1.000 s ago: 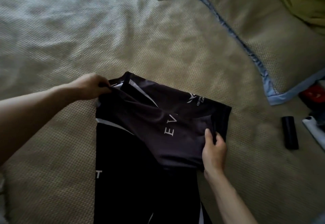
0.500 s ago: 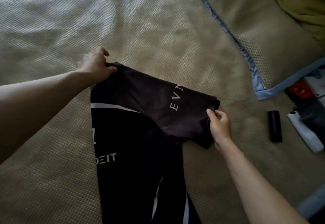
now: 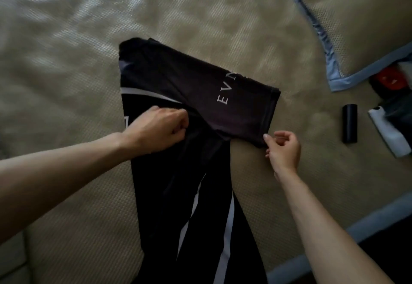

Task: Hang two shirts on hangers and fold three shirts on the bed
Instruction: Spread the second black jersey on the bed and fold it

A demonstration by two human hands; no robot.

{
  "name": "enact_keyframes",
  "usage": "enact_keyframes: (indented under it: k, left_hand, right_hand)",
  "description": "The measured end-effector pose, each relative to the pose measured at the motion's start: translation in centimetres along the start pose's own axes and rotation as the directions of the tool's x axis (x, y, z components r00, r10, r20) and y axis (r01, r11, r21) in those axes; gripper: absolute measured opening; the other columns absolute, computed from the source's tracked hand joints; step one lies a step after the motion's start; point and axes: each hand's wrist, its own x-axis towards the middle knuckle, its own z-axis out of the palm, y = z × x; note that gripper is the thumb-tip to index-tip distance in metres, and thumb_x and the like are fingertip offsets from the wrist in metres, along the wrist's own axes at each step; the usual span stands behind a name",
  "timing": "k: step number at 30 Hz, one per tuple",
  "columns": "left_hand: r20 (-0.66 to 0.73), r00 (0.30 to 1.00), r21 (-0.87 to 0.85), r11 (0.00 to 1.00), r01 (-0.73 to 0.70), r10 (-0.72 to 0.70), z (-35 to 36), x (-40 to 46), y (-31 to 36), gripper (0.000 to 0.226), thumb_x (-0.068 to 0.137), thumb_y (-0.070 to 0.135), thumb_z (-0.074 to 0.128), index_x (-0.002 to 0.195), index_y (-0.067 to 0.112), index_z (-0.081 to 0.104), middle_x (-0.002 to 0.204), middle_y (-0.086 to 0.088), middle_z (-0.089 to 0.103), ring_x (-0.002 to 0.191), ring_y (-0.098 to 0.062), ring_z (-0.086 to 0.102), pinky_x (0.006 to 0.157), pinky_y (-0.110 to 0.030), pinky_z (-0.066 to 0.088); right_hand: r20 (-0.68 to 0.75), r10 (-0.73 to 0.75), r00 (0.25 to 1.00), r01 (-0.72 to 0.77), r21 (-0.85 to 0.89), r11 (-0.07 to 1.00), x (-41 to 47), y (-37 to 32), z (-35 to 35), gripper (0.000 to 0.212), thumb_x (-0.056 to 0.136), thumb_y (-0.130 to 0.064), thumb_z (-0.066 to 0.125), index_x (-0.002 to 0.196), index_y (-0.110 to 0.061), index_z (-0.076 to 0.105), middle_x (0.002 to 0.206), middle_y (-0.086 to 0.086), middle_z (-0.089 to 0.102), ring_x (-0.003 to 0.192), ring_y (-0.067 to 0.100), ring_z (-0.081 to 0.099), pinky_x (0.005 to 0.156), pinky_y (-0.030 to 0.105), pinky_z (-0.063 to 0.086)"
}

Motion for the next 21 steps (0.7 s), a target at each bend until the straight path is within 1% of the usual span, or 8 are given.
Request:
enact_keyframes:
  k: [3, 6, 9, 11, 14, 16, 18, 21]
  left_hand:
    - [0.191, 0.981, 0.013, 0.999, 0.032, -0.034, 2.8, -4.3, 3.9, 0.02, 0.093, 0.046, 0.056, 0.095, 0.027, 0.06, 0.091, 0.006, 0.072, 0.087, -0.019, 0.072, 0.067, -0.03, 0.045]
    - [0.343, 0.934, 0.118, 0.991, 0.059, -0.096, 5.6, -8.4, 6.5, 0.037, 0.093, 0.064, 0.048, 0.093, 0.028, 0.059, 0.093, 0.003, 0.074, 0.089, -0.022, 0.073, 0.068, -0.031, 0.045]
    - [0.443, 0.878, 0.192, 0.976, 0.105, -0.182, 7.3, -12.3, 8.1, 0.048, 0.091, 0.072, 0.047, 0.094, 0.025, 0.061, 0.097, 0.0, 0.074, 0.092, -0.025, 0.073, 0.071, -0.033, 0.045]
    - [0.465, 0.858, 0.234, 0.965, 0.12, -0.219, 8.2, -14.6, 8.7, 0.055, 0.089, 0.076, 0.048, 0.097, 0.023, 0.063, 0.101, -0.001, 0.075, 0.095, -0.025, 0.073, 0.074, -0.034, 0.047]
    - [0.537, 0.786, 0.256, 0.947, 0.193, -0.305, 9.4, -18.2, 9.2, 0.065, 0.085, 0.078, 0.053, 0.111, 0.019, 0.064, 0.115, -0.004, 0.073, 0.108, -0.028, 0.07, 0.077, -0.033, 0.045]
    - [0.59, 0.73, 0.222, 0.939, 0.264, -0.345, 10.1, -20.6, 9.5, 0.063, 0.085, 0.069, 0.061, 0.12, 0.017, 0.061, 0.123, -0.006, 0.069, 0.114, -0.029, 0.067, 0.086, -0.034, 0.049]
    - [0.643, 0.683, 0.121, 0.927, 0.356, -0.346, 10.4, -23.0, 9.6, 0.062, 0.086, 0.059, 0.068, 0.128, 0.015, 0.058, 0.126, -0.008, 0.068, 0.116, -0.028, 0.065, 0.094, -0.035, 0.053]
    - [0.678, 0.695, -0.188, 0.859, 0.476, -0.237, 9.6, -25.7, 10.4, 0.053, 0.083, 0.048, 0.075, 0.126, 0.019, 0.064, 0.118, 0.0, 0.072, 0.112, -0.018, 0.068, 0.097, -0.035, 0.055]
  right_hand:
    - [0.072, -0.073, 0.995, 0.08, -0.095, 0.992, -1.7, 0.6, 0.0, 0.014, 0.09, -0.025, 0.071, 0.088, -0.018, 0.06, 0.08, 0.009, 0.067, 0.046, 0.007, 0.055, 0.037, 0.019, 0.044]
    - [0.251, -0.06, 0.966, 0.09, -0.106, 0.99, -4.8, 2.0, 0.2, 0.019, 0.091, -0.029, 0.07, 0.083, -0.017, 0.059, 0.072, 0.008, 0.068, 0.042, 0.005, 0.056, 0.04, 0.021, 0.045]
    - [0.413, 0.003, 0.911, 0.127, -0.287, 0.95, -8.2, 3.9, -0.2, 0.039, 0.076, -0.059, 0.072, 0.08, -0.021, 0.063, 0.07, 0.0, 0.073, 0.059, 0.013, 0.069, 0.058, 0.032, 0.056]
    - [0.489, 0.056, 0.87, 0.162, -0.393, 0.905, -10.1, 4.9, -1.3, 0.047, 0.07, -0.066, 0.075, 0.088, -0.023, 0.067, 0.078, -0.007, 0.073, 0.071, 0.011, 0.069, 0.063, 0.027, 0.052]
    - [0.599, 0.164, 0.784, 0.179, -0.472, 0.863, -13.1, 6.2, -2.9, 0.055, 0.072, -0.055, 0.082, 0.112, -0.019, 0.067, 0.103, -0.009, 0.071, 0.092, 0.007, 0.066, 0.078, 0.024, 0.052]
    - [0.619, 0.209, 0.757, 0.139, -0.464, 0.875, -15.1, 7.2, -4.5, 0.046, 0.076, -0.042, 0.084, 0.112, -0.019, 0.069, 0.104, -0.006, 0.075, 0.09, 0.01, 0.071, 0.084, 0.032, 0.058]
    - [0.618, 0.244, 0.747, 0.041, -0.41, 0.911, -16.8, 8.0, -6.2, 0.032, 0.078, -0.035, 0.084, 0.102, -0.019, 0.072, 0.093, -0.002, 0.078, 0.084, 0.014, 0.075, 0.082, 0.037, 0.061]
    - [0.658, 0.346, 0.669, -0.115, -0.368, 0.923, -19.3, 8.7, -8.6, 0.024, 0.077, -0.03, 0.085, 0.095, -0.022, 0.069, 0.099, 0.002, 0.076, 0.087, 0.015, 0.073, 0.076, 0.027, 0.058]
